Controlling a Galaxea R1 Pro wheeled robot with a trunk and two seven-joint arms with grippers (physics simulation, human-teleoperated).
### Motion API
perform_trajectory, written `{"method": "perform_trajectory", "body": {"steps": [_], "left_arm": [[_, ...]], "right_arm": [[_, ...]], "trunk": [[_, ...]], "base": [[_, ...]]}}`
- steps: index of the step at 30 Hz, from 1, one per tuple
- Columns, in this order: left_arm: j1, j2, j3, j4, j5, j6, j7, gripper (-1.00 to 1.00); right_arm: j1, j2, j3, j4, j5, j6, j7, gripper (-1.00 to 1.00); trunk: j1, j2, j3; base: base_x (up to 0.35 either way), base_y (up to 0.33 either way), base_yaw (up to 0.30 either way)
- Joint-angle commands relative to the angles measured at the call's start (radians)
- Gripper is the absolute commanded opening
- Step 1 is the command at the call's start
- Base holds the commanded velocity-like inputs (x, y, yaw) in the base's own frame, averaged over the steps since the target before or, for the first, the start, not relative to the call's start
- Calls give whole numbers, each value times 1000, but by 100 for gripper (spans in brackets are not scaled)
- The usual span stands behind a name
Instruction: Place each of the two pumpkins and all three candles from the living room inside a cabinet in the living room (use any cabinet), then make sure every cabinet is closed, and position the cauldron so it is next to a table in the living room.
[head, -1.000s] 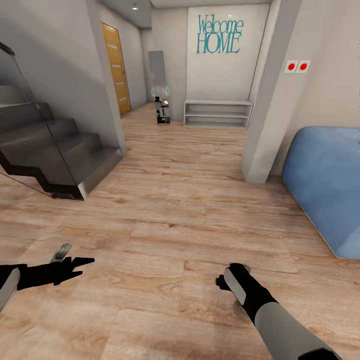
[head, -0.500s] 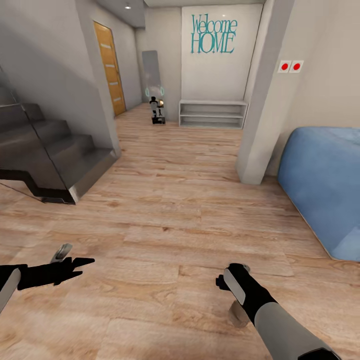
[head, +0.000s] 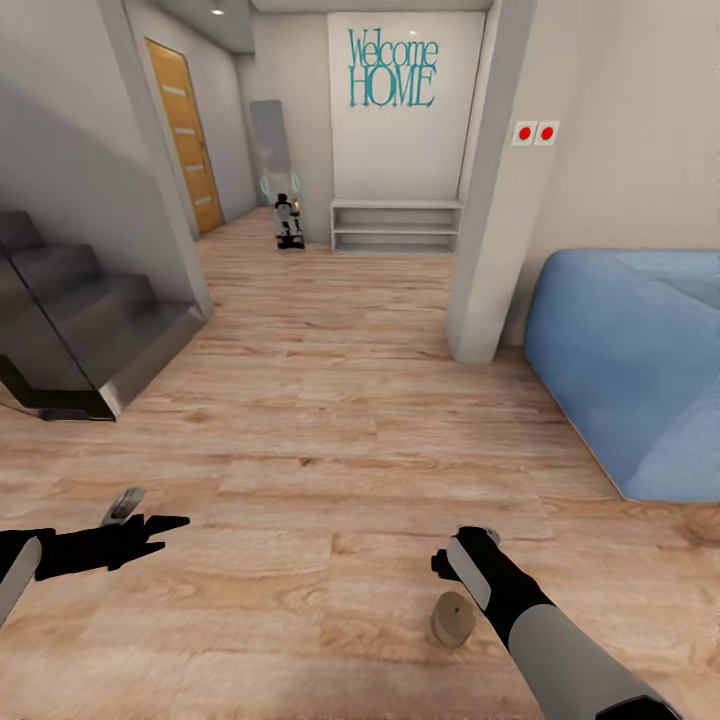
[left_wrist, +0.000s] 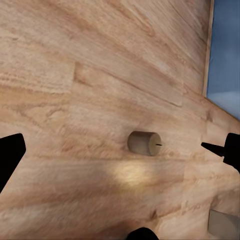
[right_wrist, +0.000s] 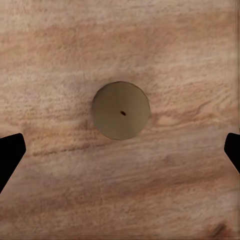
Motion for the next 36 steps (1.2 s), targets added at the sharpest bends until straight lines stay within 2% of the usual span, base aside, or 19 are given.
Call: {"method": "perform_trajectory", "body": {"steps": [1, 12, 31, 36], "left_arm": [[-1, -1, 1, 0, -3, 3, -4, 100], [0, -11, 2, 0, -2, -5, -1, 100], [0, -9, 6, 1, -2, -6, -1, 100], [1, -6, 10, 0, 2, 2, -9, 100]], "right_arm": [[-1, -1, 5, -1, -10, 2, -10, 100], [-1, 1, 7, -1, -10, 1, -10, 100], [-1, 1, 7, -1, -4, 2, -10, 100], [-1, 1, 8, -1, -2, 2, -10, 100]], "trunk": [[0, 0, -1], [0, 0, -1], [0, 0, -1], [19, -35, -17]], "base": [[-29, -49, -17], [77, -61, -3], [32, -19, 0], [0, 0, 0]]}}
